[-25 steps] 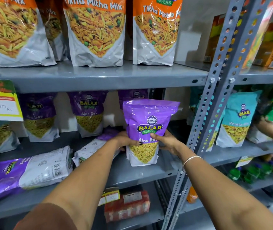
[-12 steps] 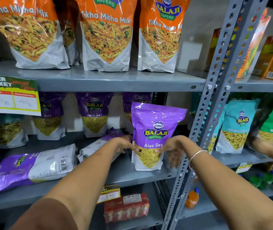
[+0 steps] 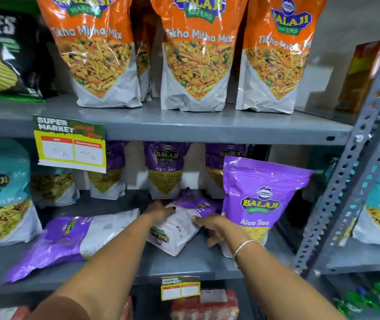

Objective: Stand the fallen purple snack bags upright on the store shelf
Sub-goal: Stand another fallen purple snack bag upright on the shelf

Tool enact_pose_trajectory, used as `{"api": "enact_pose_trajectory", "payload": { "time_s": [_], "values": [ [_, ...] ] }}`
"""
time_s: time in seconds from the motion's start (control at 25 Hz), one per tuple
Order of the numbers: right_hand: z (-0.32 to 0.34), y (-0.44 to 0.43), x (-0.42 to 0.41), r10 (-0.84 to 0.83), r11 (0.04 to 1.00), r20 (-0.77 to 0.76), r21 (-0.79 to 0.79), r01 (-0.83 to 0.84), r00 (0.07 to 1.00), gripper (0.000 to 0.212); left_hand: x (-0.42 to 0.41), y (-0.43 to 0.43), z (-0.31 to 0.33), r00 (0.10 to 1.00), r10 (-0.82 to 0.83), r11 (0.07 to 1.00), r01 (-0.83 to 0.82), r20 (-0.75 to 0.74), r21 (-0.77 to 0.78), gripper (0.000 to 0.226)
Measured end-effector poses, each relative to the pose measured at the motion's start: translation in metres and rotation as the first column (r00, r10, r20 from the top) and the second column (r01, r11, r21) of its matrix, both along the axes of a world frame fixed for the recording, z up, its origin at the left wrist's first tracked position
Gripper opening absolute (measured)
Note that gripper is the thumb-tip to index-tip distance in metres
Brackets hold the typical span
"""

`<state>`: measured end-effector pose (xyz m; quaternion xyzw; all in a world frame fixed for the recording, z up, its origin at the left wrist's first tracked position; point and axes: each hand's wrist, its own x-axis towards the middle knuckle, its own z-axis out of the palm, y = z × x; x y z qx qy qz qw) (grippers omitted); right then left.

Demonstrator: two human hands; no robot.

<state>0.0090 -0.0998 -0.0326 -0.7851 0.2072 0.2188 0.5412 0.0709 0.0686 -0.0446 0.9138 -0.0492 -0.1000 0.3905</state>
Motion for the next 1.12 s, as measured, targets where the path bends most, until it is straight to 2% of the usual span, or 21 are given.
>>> {"api": "enact_pose_trajectory", "payload": {
  "time_s": [0.08, 0.16, 0.24, 0.32, 0.36, 0.48, 0.6, 0.64, 0.68, 0.72, 0.8, 0.84, 0.96, 1.12],
  "values": [
    [-0.016, 0.011, 0.014, -0.156, 0.983, 0.024, 0.098, 0.153, 0.987, 0.052, 0.012, 0.016, -0.012, 0.996, -0.031, 0.999, 0.027, -0.083, -0.044, 0.074],
    [-0.023, 0.025, 0.023, -0.280, 0.943, -0.010, 0.184, 0.277, 0.960, 0.033, 0.023, 0.027, -0.018, 0.984, -0.108, 0.980, 0.082, -0.141, -0.183, 0.072],
    [-0.029, 0.032, 0.030, -0.394, 0.861, -0.013, 0.346, 0.373, 0.919, 0.030, 0.030, 0.029, -0.016, 0.974, -0.117, 0.952, 0.054, -0.193, -0.302, 0.055],
    [-0.033, 0.039, 0.034, -0.454, 0.780, 0.007, 0.487, 0.394, 0.891, 0.027, 0.041, 0.030, -0.019, 0.959, -0.111, 0.919, -0.001, -0.262, -0.395, 0.023],
    [-0.037, 0.040, 0.034, -0.461, 0.748, 0.012, 0.542, 0.382, 0.887, 0.025, 0.043, 0.029, -0.022, 0.942, -0.107, 0.906, -0.039, -0.317, -0.422, 0.014],
    [-0.043, 0.038, 0.036, -0.493, 0.691, 0.049, 0.628, 0.357, 0.869, 0.017, 0.037, 0.030, -0.021, 0.842, -0.235, 0.836, -0.080, -0.485, -0.543, 0.016],
    [-0.039, 0.035, 0.036, -0.477, 0.698, 0.071, 0.637, 0.328, 0.876, 0.003, 0.034, 0.032, -0.017, 0.810, -0.279, 0.827, -0.069, -0.515, -0.557, 0.015],
    [-0.036, 0.034, 0.037, -0.478, 0.725, 0.123, 0.614, 0.311, 0.870, 0.009, 0.034, 0.033, -0.014, 0.811, -0.284, 0.822, -0.069, -0.512, -0.565, 0.011],
    [-0.034, 0.032, 0.040, -0.482, 0.761, 0.214, 0.583, 0.285, 0.849, 0.014, 0.031, 0.034, -0.011, 0.837, -0.273, 0.807, -0.070, -0.474, -0.586, 0.005],
    [-0.030, 0.031, 0.042, -0.475, 0.804, 0.322, 0.537, 0.255, 0.819, 0.019, 0.034, 0.036, -0.012, 0.878, -0.248, 0.795, -0.055, -0.408, -0.603, 0.019],
    [-0.017, 0.029, 0.049, -0.393, 0.884, 0.542, 0.446, 0.143, 0.743, 0.037, 0.037, 0.038, -0.010, 0.957, -0.157, 0.789, -0.026, -0.243, -0.614, 0.062],
    [-0.012, 0.029, 0.054, -0.340, 0.913, 0.610, 0.397, 0.095, 0.715, 0.044, 0.037, 0.039, -0.007, 0.984, -0.089, 0.795, -0.025, -0.157, -0.606, 0.071],
    [-0.001, 0.031, 0.072, -0.270, 0.948, 0.663, 0.312, 0.071, 0.698, 0.043, 0.035, 0.042, 0.005, 0.994, 0.105, 0.849, -0.066, 0.044, -0.524, 0.071],
    [-0.004, 0.035, 0.080, -0.213, 0.972, 0.650, 0.214, 0.092, 0.730, 0.040, 0.030, 0.041, 0.013, 0.965, 0.198, 0.902, -0.110, 0.173, -0.418, 0.054]
  ]
}}
